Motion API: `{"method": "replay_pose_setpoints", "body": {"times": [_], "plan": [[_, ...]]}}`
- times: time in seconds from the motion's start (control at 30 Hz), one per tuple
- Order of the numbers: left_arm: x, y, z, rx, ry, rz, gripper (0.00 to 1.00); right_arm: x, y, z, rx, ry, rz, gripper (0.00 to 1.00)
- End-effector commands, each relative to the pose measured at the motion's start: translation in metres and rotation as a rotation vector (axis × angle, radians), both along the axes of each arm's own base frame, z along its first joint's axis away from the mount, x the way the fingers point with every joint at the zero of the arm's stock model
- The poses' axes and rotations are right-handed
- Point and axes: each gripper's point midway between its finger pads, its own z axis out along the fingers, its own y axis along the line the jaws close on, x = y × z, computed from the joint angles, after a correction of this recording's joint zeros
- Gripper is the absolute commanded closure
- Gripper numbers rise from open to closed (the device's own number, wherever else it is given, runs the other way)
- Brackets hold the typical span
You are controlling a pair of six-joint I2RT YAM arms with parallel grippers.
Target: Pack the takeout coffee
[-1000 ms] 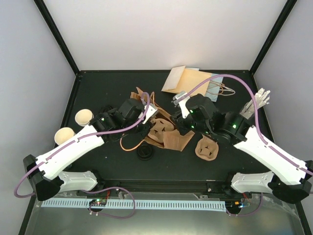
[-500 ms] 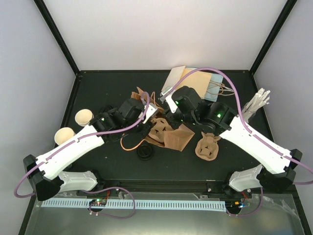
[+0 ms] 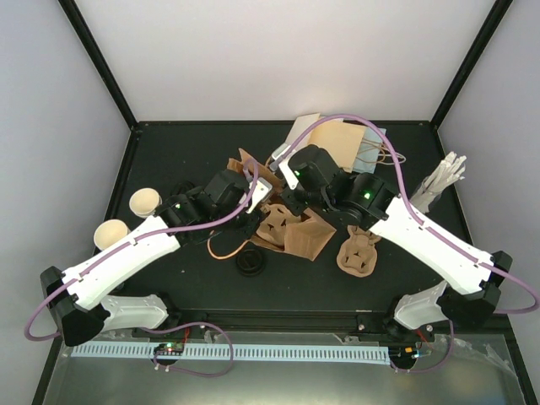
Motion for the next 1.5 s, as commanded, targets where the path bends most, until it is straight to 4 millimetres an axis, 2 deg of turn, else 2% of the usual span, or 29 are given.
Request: {"method": "replay_pose_setpoints", "body": {"times": [0.0,0.13,0.27,0.63,0.8,0.9,1.07,1.17,1.3,1.47], "plan": [[-0.004,-0.003,-0.001,-0.015,0.005,-0.007,0.84,0.006,-0.005,0.033,0.091,-0.093,-0.035,0.91],[-0.008,-0.001,-0.008,-0.013,0.019,-0.006,0.84,0.002,-0.010,0.046,0.158,-0.118,-0.044,0.98],[-0.012,0.000,-0.015,-0.014,0.035,-0.001,0.84,0.000,-0.012,0.053,0.204,-0.114,-0.057,0.99],[-0.013,-0.009,-0.030,-0.044,0.105,0.034,0.84,-0.021,0.000,0.051,0.312,-0.038,0.032,0.99],[-0.016,-0.019,-0.038,-0.028,0.125,0.005,0.84,-0.032,0.002,0.039,0.326,-0.035,0.094,0.99],[-0.010,-0.022,-0.029,-0.029,0.098,0.009,0.84,-0.036,0.001,0.033,0.317,-0.031,0.113,0.99],[0.004,-0.031,0.001,-0.066,0.015,0.005,0.84,-0.036,-0.001,0.035,0.325,-0.042,0.106,0.99],[0.009,-0.037,0.007,-0.084,-0.007,-0.002,0.84,-0.036,-0.002,0.037,0.331,-0.049,0.107,0.99],[0.014,-0.045,-0.006,-0.064,0.024,0.001,0.84,-0.034,-0.002,0.036,0.322,-0.057,0.103,0.99],[0.008,-0.046,-0.030,-0.027,0.084,-0.017,0.84,-0.029,-0.008,0.041,0.302,-0.099,0.079,0.99]]}}
